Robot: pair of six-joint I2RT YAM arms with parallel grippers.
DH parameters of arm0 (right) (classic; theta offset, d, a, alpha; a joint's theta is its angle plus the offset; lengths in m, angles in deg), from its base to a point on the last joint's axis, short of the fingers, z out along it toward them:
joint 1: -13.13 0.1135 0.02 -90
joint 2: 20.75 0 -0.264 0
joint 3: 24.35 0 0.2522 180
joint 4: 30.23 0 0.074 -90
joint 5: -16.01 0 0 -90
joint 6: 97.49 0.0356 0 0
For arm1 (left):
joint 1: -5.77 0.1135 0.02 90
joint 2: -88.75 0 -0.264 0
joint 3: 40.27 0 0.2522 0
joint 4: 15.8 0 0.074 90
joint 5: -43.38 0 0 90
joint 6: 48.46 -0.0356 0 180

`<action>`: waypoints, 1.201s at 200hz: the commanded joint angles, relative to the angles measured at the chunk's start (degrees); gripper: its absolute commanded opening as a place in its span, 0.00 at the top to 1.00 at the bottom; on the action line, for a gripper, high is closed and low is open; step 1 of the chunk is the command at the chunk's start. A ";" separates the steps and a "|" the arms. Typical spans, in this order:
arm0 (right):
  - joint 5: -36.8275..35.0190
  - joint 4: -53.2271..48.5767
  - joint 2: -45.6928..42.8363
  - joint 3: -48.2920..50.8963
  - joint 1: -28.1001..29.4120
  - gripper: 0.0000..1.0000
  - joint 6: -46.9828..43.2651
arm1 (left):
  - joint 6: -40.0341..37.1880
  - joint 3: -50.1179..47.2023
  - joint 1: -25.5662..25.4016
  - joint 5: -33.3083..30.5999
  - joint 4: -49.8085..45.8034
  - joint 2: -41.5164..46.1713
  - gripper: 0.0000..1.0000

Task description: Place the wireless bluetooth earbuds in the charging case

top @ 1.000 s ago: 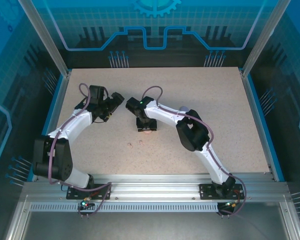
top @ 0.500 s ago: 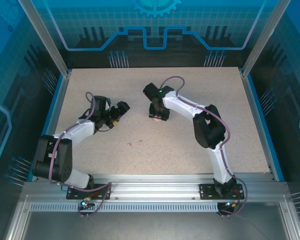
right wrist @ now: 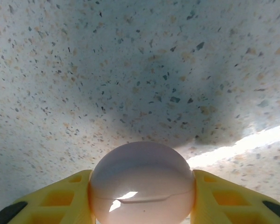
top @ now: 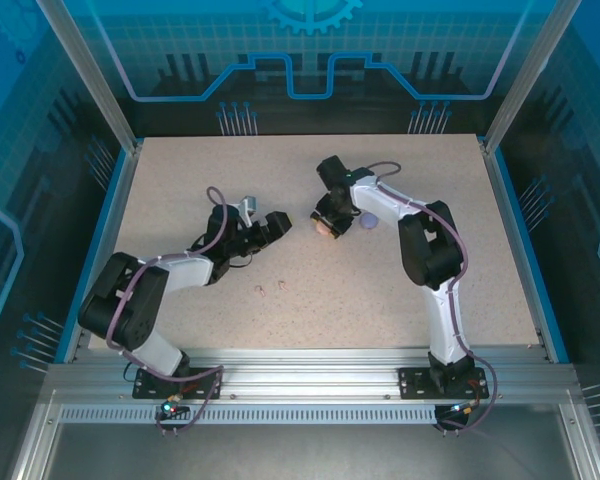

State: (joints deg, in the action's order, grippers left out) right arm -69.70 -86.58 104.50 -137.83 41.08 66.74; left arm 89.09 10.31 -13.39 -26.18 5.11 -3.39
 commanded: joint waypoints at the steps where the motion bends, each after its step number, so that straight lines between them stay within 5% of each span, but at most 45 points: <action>1: 4.77 3.36 -1.48 -0.24 0.00 0.55 5.62 | -1.68 1.34 -0.79 0.58 5.92 -3.01 0.03; 75: 7.73 6.80 -1.94 -0.65 1.80 0.55 8.85 | -1.29 4.39 -1.95 2.80 10.41 -10.36 0.23; 240: 8.54 9.10 -5.01 0.13 4.71 0.55 9.45 | 0.15 7.66 -3.40 0.34 13.62 -16.46 0.38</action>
State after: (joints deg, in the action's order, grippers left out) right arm -62.84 -78.13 102.12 -138.11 44.86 75.27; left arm 89.26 16.28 -15.86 -24.34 16.26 -18.91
